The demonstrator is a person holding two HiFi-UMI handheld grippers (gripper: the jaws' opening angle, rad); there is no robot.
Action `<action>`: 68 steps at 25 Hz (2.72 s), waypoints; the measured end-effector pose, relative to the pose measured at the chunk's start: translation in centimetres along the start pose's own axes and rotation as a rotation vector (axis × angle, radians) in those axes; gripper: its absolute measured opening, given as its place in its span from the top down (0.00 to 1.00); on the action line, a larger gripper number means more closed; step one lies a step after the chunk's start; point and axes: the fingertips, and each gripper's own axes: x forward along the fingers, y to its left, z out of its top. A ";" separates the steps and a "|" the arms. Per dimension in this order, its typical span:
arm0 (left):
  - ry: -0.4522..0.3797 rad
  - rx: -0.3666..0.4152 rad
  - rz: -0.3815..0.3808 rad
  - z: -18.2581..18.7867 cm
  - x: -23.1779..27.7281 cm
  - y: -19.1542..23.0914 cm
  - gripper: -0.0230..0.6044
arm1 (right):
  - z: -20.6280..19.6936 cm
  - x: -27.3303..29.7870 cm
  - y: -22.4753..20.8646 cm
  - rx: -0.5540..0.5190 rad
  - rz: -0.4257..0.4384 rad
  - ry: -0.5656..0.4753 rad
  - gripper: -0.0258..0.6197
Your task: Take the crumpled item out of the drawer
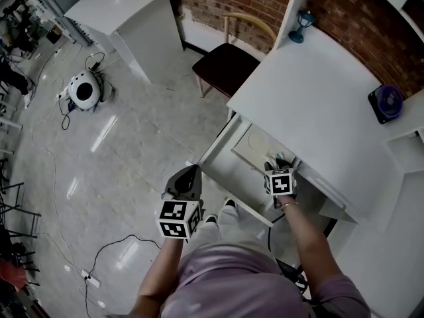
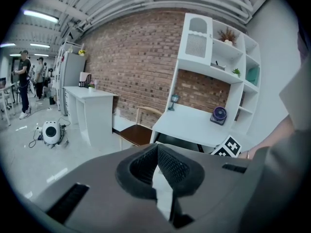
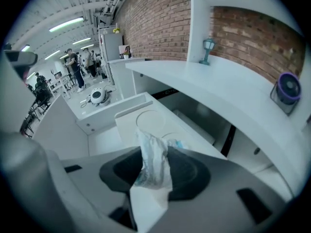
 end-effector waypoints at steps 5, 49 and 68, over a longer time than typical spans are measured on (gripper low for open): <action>-0.010 0.013 -0.036 0.3 0.3 -1.0 0.96 | 0.6 -2.5 0.6 0.021 0.018 -0.065 0.71; -0.041 0.117 -0.247 1.7 0.1 -6.6 0.96 | 7.6 -28.3 4.3 0.341 0.075 -0.719 0.72; -0.041 0.124 -0.266 1.5 -0.5 -6.9 0.96 | 7.5 -31.3 4.3 0.380 0.049 -0.810 0.75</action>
